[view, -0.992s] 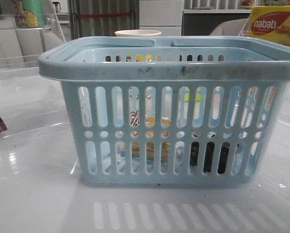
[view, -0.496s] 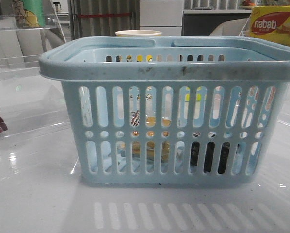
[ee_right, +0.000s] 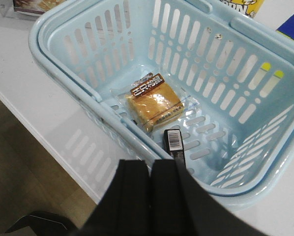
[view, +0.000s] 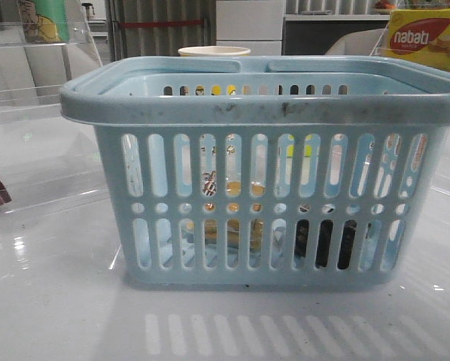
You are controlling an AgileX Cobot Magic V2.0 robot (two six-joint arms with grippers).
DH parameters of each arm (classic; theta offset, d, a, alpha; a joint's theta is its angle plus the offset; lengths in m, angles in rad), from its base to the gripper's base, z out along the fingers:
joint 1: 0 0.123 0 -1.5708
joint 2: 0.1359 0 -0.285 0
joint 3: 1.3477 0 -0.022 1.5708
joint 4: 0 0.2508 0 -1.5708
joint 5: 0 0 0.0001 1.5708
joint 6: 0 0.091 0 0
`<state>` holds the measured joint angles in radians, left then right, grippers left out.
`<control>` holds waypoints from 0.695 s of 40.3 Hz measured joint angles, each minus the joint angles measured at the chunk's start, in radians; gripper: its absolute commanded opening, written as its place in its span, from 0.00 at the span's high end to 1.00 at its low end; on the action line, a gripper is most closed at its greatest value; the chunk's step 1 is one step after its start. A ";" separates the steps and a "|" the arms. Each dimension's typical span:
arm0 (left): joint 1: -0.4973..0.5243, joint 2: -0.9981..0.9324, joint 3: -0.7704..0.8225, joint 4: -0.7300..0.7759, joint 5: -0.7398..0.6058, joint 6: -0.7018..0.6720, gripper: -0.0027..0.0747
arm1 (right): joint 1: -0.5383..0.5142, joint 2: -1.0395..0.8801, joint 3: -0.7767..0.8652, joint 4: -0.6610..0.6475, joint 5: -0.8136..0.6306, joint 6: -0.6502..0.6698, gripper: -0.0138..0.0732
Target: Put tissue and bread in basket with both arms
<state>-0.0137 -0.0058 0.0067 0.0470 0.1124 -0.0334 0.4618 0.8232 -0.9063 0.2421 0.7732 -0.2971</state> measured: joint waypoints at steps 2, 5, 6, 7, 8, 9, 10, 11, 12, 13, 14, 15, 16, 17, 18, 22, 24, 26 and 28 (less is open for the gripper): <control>0.000 0.000 0.000 -0.012 -0.025 0.017 0.84 | 0.000 0.000 0.000 0.000 0.000 0.000 0.78; -0.006 0.000 0.000 -0.047 -0.049 0.077 0.84 | 0.000 0.000 0.000 0.000 0.000 0.000 0.78; -0.009 0.000 0.000 -0.057 -0.051 0.096 0.84 | 0.000 0.000 0.000 0.000 0.000 0.000 0.78; -0.011 0.000 0.000 -0.061 -0.054 0.107 0.84 | 0.000 0.000 0.000 0.000 0.000 0.000 0.78; -0.013 0.000 0.000 -0.065 -0.057 0.117 0.84 | 0.000 0.000 0.000 0.000 0.000 0.000 0.78; -0.013 0.000 0.000 -0.070 -0.059 0.121 0.84 | 0.000 0.000 0.000 0.000 0.000 0.000 0.78; -0.015 0.000 0.000 -0.072 -0.059 0.127 0.84 | 0.000 0.000 0.000 0.000 0.000 0.000 0.78; -0.015 0.000 0.000 -0.072 -0.061 0.131 0.84 | 0.000 0.000 0.000 0.000 0.000 0.000 0.78; -0.016 0.000 0.000 -0.074 -0.061 0.133 0.84 | 0.000 0.000 0.000 0.000 0.000 0.000 0.78; -0.019 0.000 0.000 -0.074 -0.061 0.134 0.84 | 0.000 0.000 0.000 0.000 0.000 0.000 0.78; -0.021 0.000 0.000 -0.074 -0.061 0.136 0.85 | 0.000 0.000 0.000 0.000 0.000 0.000 0.78; -0.025 0.000 0.000 -0.074 -0.061 0.136 0.85 | 0.000 0.000 0.000 0.000 0.000 0.000 0.78; -0.027 0.000 0.000 -0.075 -0.061 0.136 0.85 | 0.000 0.000 0.000 0.000 0.000 0.000 0.78; -0.029 0.000 0.000 -0.075 -0.061 0.136 0.85 | 0.000 0.000 0.000 0.000 0.000 0.000 0.78; -0.032 0.000 0.000 -0.075 -0.061 0.136 0.85 | 0.000 0.000 0.000 0.000 0.000 0.000 0.78; -0.041 0.000 0.000 -0.075 -0.061 0.138 0.85 | 0.000 0.000 0.000 0.000 0.000 0.000 0.78; -0.041 0.000 0.000 -0.075 -0.061 0.138 0.85 | 0.000 0.000 0.000 0.000 0.000 0.000 0.78; -0.041 0.000 0.000 -0.075 -0.061 0.140 0.85 | 0.000 0.000 0.000 0.000 0.000 0.000 0.78; -0.041 0.000 0.000 -0.076 -0.061 0.140 0.85 | 0.000 0.000 0.000 0.000 0.000 0.000 0.78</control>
